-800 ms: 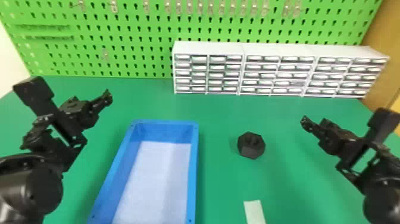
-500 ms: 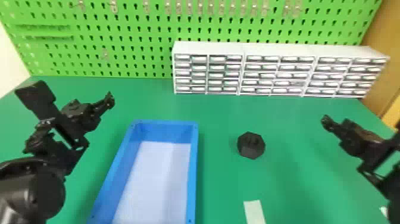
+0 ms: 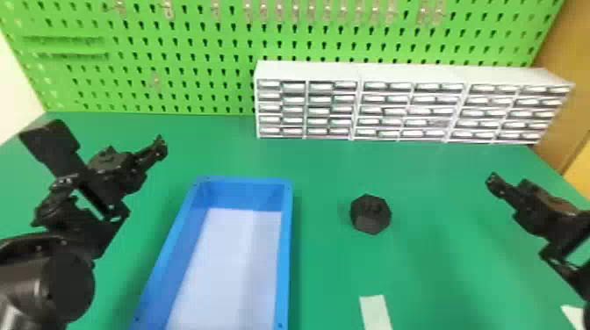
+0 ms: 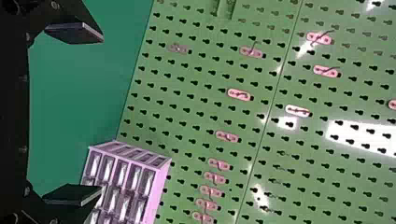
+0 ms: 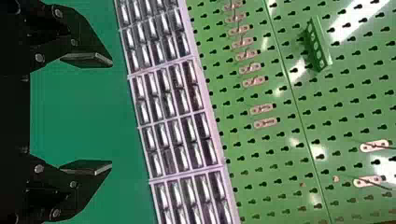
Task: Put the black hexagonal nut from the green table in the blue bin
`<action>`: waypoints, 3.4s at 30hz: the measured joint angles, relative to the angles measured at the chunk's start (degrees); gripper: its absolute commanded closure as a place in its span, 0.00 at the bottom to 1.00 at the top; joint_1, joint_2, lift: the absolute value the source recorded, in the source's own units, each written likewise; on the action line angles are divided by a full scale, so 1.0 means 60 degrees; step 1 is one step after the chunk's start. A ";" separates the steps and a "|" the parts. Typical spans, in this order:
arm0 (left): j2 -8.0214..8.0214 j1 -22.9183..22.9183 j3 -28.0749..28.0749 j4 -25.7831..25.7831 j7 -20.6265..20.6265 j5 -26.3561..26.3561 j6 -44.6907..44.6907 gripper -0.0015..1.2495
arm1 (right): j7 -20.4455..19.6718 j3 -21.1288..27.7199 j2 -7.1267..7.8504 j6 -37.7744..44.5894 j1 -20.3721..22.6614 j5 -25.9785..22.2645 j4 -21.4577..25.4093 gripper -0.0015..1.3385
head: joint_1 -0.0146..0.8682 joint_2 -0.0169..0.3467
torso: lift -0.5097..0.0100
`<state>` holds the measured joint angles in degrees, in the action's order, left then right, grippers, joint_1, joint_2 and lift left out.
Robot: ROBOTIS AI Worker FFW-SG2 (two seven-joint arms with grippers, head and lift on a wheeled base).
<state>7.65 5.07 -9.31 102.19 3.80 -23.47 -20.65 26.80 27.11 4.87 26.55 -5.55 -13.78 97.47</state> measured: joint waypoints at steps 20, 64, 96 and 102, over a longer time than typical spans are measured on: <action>0.0012 -0.0039 -0.0071 -0.0054 0.0098 -0.0099 0.0000 0.11 | 0.0000 -0.0133 0.0186 0.0818 -0.0365 0.0145 0.0104 0.37 | 0.77 0.14 | 0.79; 0.0015 0.0074 0.0056 -0.0112 0.0344 -0.0106 0.0000 0.11 | 0.0009 -0.3108 0.0899 0.8028 -0.3474 0.3578 0.0135 0.37 | 0.77 0.14 | 0.79; 0.0059 0.0135 0.0072 -0.0221 0.0539 -0.0233 -0.0015 0.11 | 0.0015 -0.4746 0.0348 0.6126 -0.4769 0.3394 -0.3304 0.37 | 0.77 0.14 | 0.79; 0.0059 0.0148 0.0066 -0.0239 0.0567 -0.0254 -0.0015 0.11 | 0.0013 -0.4841 0.0294 0.5796 -0.4853 0.3414 -0.3795 0.37 | 0.77 0.14 | 0.79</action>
<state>8.00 5.96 -8.91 100.75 7.20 -24.99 -20.74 26.88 -1.93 6.64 61.32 -34.67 6.71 74.70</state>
